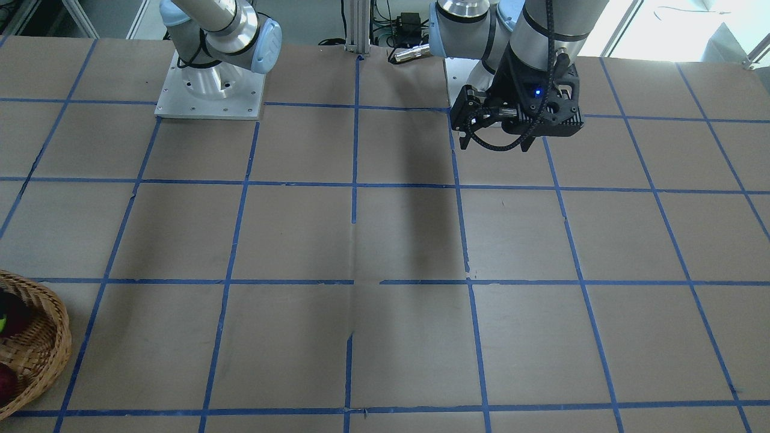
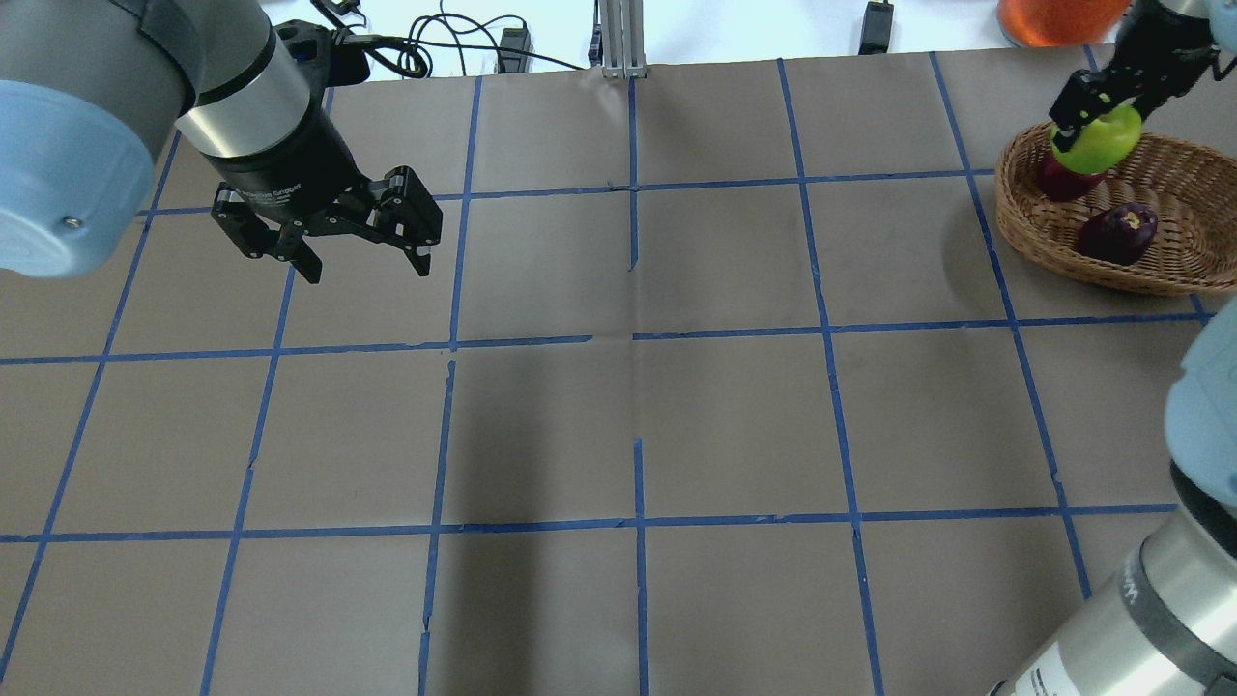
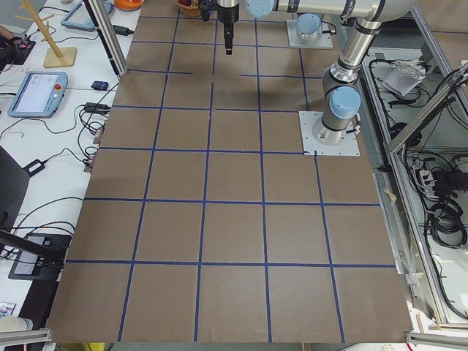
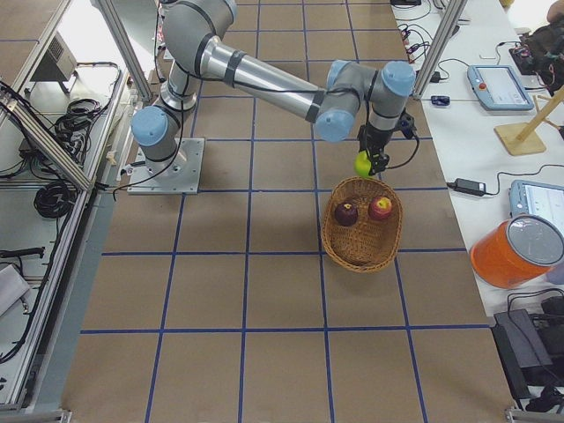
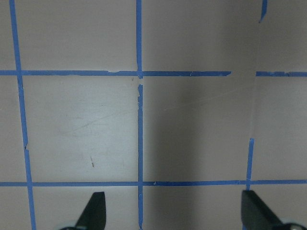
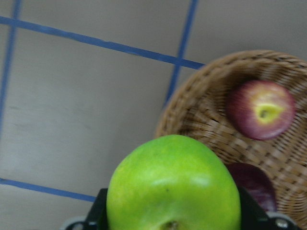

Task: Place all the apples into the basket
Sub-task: 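Carry the green apple into the basket and open the right gripper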

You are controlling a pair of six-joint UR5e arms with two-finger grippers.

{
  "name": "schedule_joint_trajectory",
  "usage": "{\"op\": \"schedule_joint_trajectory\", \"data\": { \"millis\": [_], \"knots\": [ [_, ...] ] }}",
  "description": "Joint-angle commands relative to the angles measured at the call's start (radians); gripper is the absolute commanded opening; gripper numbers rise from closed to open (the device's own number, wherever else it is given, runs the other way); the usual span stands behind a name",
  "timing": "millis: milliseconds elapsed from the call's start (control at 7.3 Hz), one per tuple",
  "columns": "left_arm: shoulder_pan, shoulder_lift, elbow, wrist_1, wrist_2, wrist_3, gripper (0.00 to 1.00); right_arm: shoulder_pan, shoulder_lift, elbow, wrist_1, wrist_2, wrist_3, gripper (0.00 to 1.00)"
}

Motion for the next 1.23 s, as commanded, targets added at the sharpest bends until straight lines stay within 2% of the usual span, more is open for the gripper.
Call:
{"op": "schedule_joint_trajectory", "data": {
  "millis": [0, 137, 548, 685, 821, 958, 1095],
  "knots": [
    [0.0, 0.001, 0.0, -0.001, 0.002, 0.008, 1.0, -0.086, 0.117, -0.043, -0.115, -0.043, -0.162, 0.25],
    [0.0, 0.001, 0.001, 0.0, 0.001, 0.007, 1.0, -0.095, 0.128, -0.051, -0.117, -0.031, -0.153, 0.58],
    [0.0, 0.003, 0.001, 0.0, 0.001, 0.007, 1.0, -0.109, 0.128, -0.058, -0.103, -0.033, -0.153, 1.0],
    [0.0, 0.004, 0.0, -0.001, 0.001, 0.007, 1.0, -0.106, 0.11, -0.06, -0.079, -0.031, -0.144, 1.0],
    [0.0, 0.004, 0.0, -0.001, 0.001, 0.005, 1.0, -0.091, 0.064, -0.069, -0.007, -0.031, -0.074, 1.0],
    [0.0, 0.004, 0.0, 0.0, 0.001, 0.007, 1.0, -0.045, -0.002, -0.074, 0.127, -0.002, 0.041, 1.0],
    [0.0, 0.004, 0.0, 0.0, 0.001, 0.005, 1.0, 0.059, -0.08, -0.071, 0.241, 0.019, 0.177, 1.0]
  ]
}}
